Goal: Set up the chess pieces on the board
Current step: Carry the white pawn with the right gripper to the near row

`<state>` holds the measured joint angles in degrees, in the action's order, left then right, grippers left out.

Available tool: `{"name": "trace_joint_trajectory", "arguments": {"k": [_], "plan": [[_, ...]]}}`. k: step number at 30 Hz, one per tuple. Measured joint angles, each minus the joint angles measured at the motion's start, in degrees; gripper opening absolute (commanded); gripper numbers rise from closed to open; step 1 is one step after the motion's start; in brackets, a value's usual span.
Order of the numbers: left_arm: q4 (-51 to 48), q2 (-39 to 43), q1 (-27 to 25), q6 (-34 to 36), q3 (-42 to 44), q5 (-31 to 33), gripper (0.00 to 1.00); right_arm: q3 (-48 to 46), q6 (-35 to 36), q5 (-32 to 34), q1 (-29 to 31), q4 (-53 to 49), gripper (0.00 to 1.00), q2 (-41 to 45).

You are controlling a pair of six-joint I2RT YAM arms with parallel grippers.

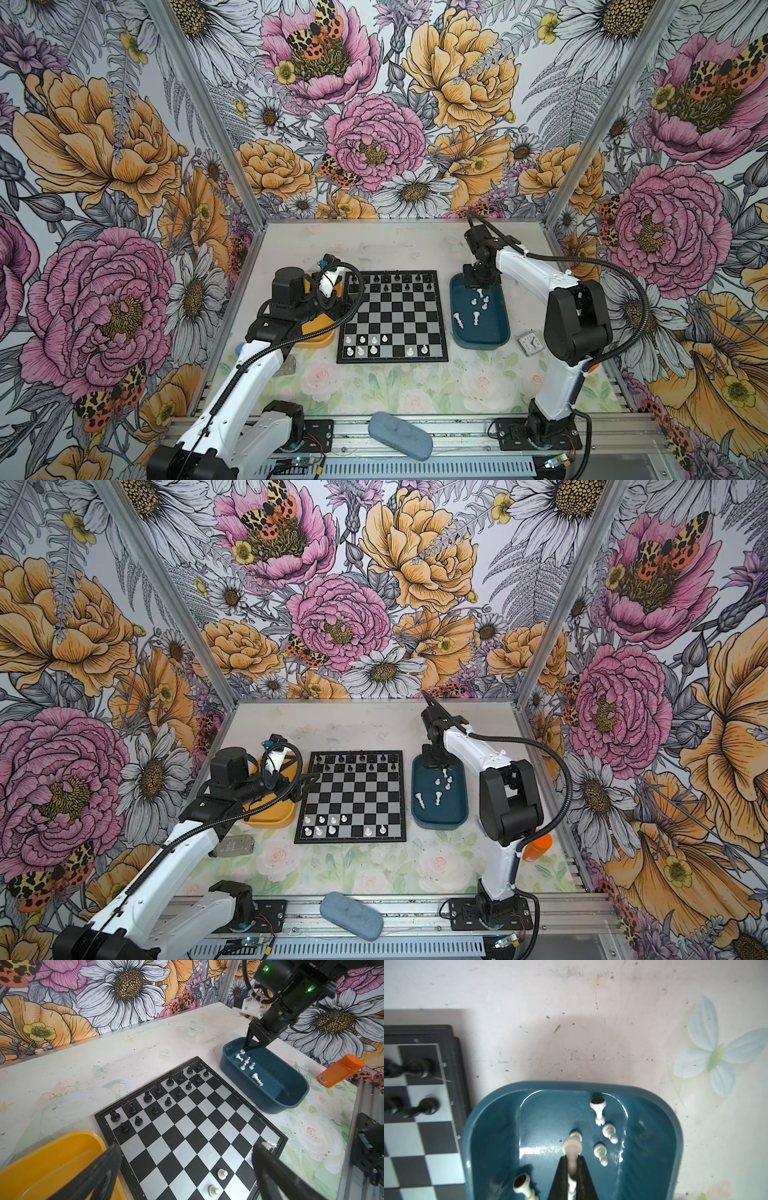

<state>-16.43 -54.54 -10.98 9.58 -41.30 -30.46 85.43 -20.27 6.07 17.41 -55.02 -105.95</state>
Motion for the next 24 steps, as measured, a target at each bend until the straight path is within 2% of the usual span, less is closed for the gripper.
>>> {"name": "trace_joint_trajectory", "arguments": {"k": [5,11,18,24], "plan": [[0.0,0.0,0.0,0.0,0.0,-0.02,0.99,2.54,-1.46,0.55,6.99,-2.08,0.0,3.17],[0.0,0.13,-0.07,0.0,0.0,-0.02,0.99,5.44,-4.15,-1.4,16.02,-3.67,0.0,3.04],[0.02,1.51,-0.63,0.02,0.0,-0.04,0.99,9.01,-6.78,-5.18,24.92,-4.52,0.0,-0.94],[0.33,2.08,-0.92,0.02,0.0,-0.22,0.99,9.99,-8.26,-7.93,29.22,-4.5,0.0,-6.67]]}}
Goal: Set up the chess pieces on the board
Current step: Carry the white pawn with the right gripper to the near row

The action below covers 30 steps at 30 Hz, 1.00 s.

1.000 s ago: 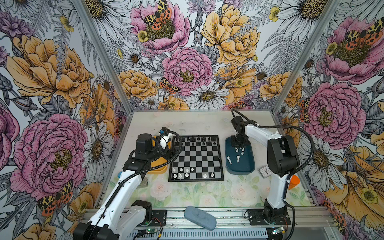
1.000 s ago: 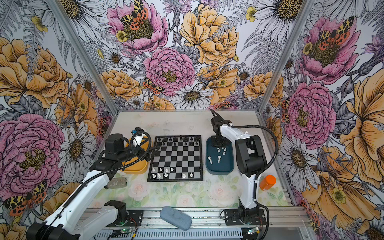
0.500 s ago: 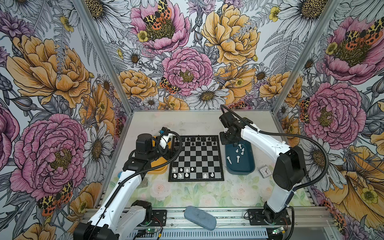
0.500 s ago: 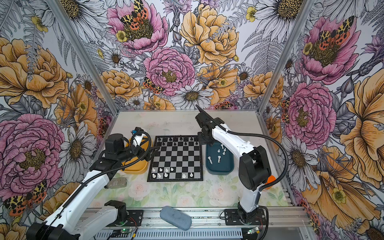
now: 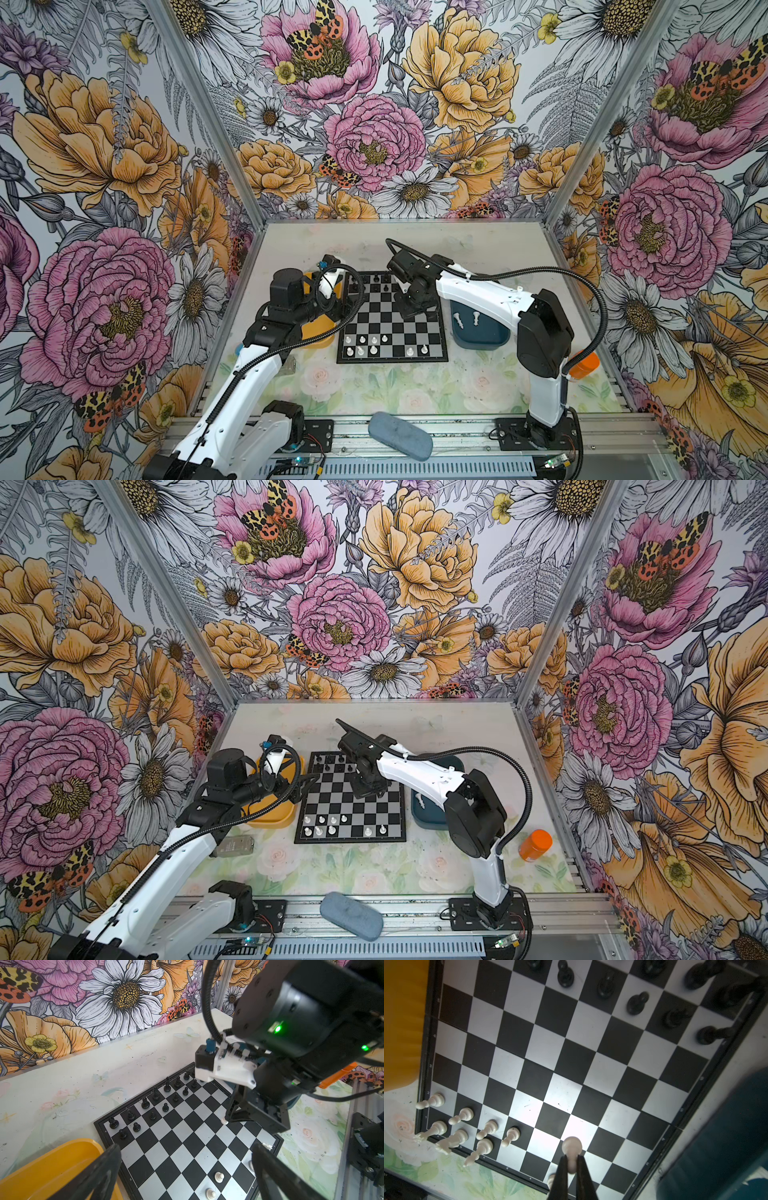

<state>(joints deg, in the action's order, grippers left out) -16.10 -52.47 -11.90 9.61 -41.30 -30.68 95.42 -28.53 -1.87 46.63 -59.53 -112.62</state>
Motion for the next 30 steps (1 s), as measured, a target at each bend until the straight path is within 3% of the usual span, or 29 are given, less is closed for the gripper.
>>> {"name": "trace_joint_trajectory", "arguments": {"k": [10,30], "plan": [[0.04,0.35,-0.35,0.0,0.0,0.02,0.99,0.02,-1.66,-3.65,3.72,0.02,0.0,-2.82],[0.07,0.63,-0.37,0.0,0.0,0.0,0.99,-2.64,-3.89,-5.57,4.85,0.04,0.0,-2.95]]}}
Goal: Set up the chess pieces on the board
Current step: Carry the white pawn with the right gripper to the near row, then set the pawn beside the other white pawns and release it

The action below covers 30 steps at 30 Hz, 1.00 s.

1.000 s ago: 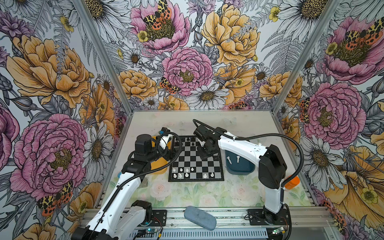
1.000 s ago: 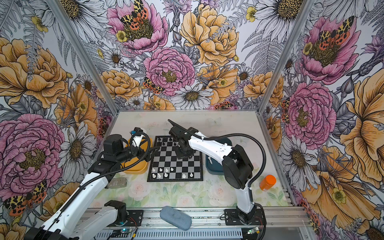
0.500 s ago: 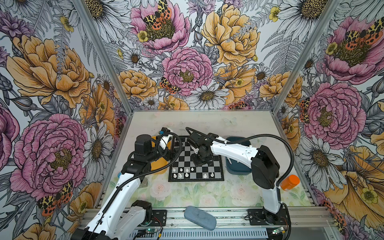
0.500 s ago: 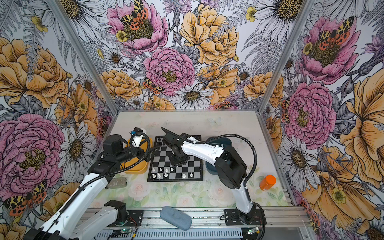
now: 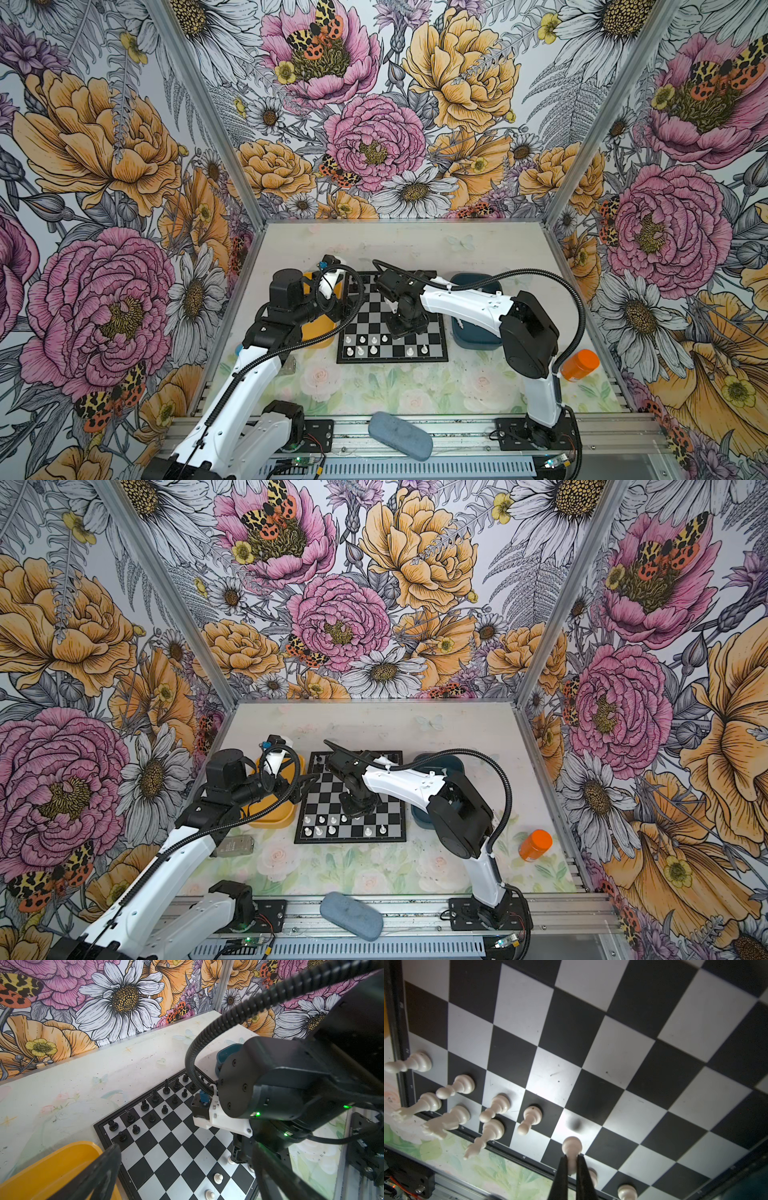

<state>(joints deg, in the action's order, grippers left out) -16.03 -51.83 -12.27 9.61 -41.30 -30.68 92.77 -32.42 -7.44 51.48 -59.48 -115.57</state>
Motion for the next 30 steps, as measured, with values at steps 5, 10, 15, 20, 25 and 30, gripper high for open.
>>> {"name": "trace_joint_trajectory", "arguments": {"k": [5,10,15,20,25,30], "plan": [[0.0,0.0,0.0,0.0,0.0,0.02,0.99,-0.09,-0.2,0.02,0.57,-0.02,0.0,-0.63],[0.0,0.02,0.0,0.0,0.0,0.02,0.99,-0.11,-0.61,0.02,0.63,0.0,0.0,-1.05],[0.0,0.0,0.0,0.0,0.0,0.02,0.99,-0.11,-1.05,0.09,0.63,0.0,0.0,-1.22],[0.0,0.02,0.0,0.0,0.0,0.02,0.99,-0.15,-1.2,0.22,0.63,0.0,0.0,-1.25],[0.0,0.0,0.0,0.0,0.0,0.02,0.99,-0.15,-1.22,0.24,0.7,0.0,0.01,-1.25],[0.0,0.0,0.0,0.0,0.0,0.02,0.99,-0.15,-1.57,0.24,0.7,0.0,0.23,-1.25]]}}
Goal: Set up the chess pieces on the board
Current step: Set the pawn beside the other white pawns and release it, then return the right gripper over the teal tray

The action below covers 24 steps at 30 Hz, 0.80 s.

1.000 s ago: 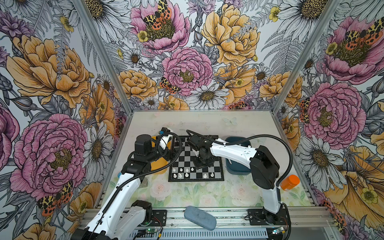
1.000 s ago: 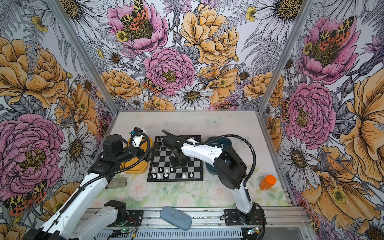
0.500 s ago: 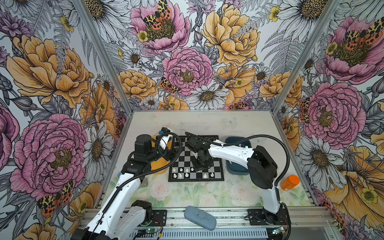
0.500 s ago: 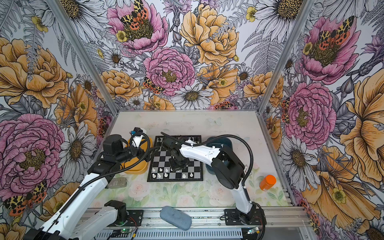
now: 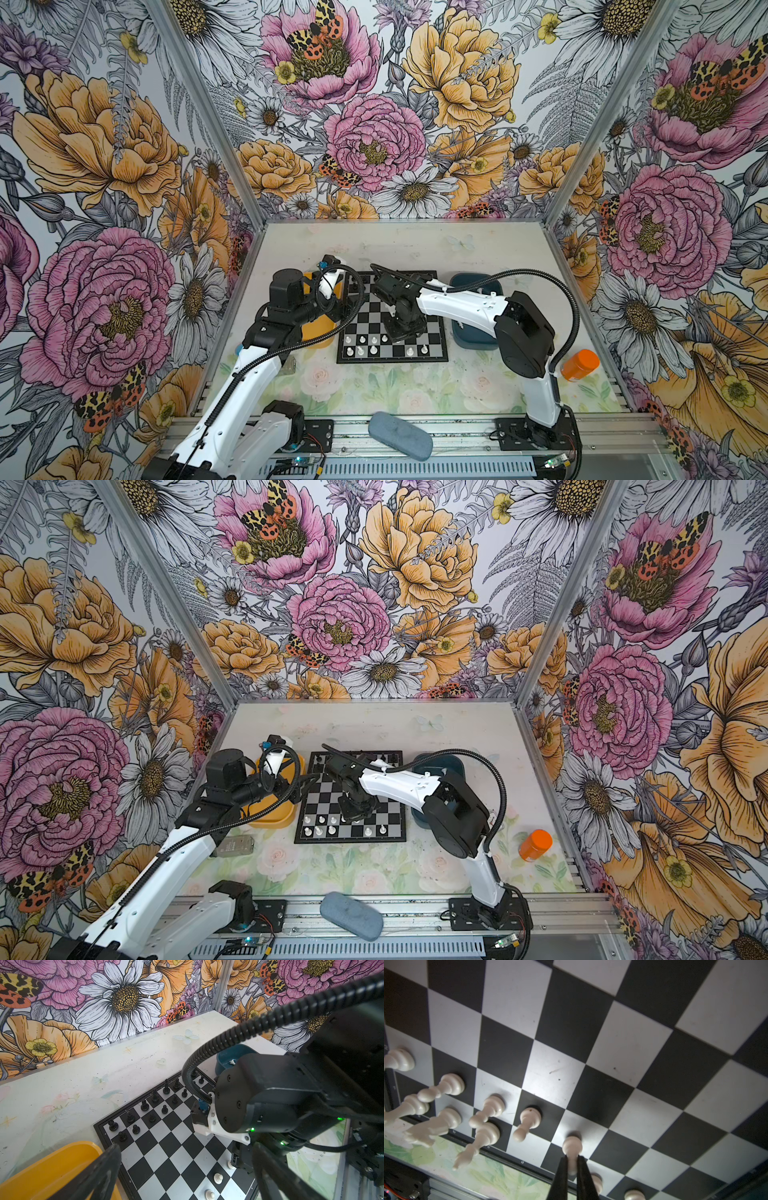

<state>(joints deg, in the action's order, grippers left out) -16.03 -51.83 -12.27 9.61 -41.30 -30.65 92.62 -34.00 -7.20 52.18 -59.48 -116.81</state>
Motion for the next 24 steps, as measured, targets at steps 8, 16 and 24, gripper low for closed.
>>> {"name": "trace_joint_trajectory", "arguments": {"k": [8,16,24], "plan": [[0.0,0.0,0.0,0.0,0.0,0.0,0.99,0.0,-0.07,0.04,0.0,0.0,0.37,0.0],[0.0,0.02,0.0,0.0,0.0,0.0,0.99,0.0,-0.07,1.57,-0.68,-0.04,0.37,0.9],[0.0,0.0,0.0,0.0,0.0,0.0,0.99,-3.45,0.5,6.54,-8.98,-0.02,0.35,13.81]]}}
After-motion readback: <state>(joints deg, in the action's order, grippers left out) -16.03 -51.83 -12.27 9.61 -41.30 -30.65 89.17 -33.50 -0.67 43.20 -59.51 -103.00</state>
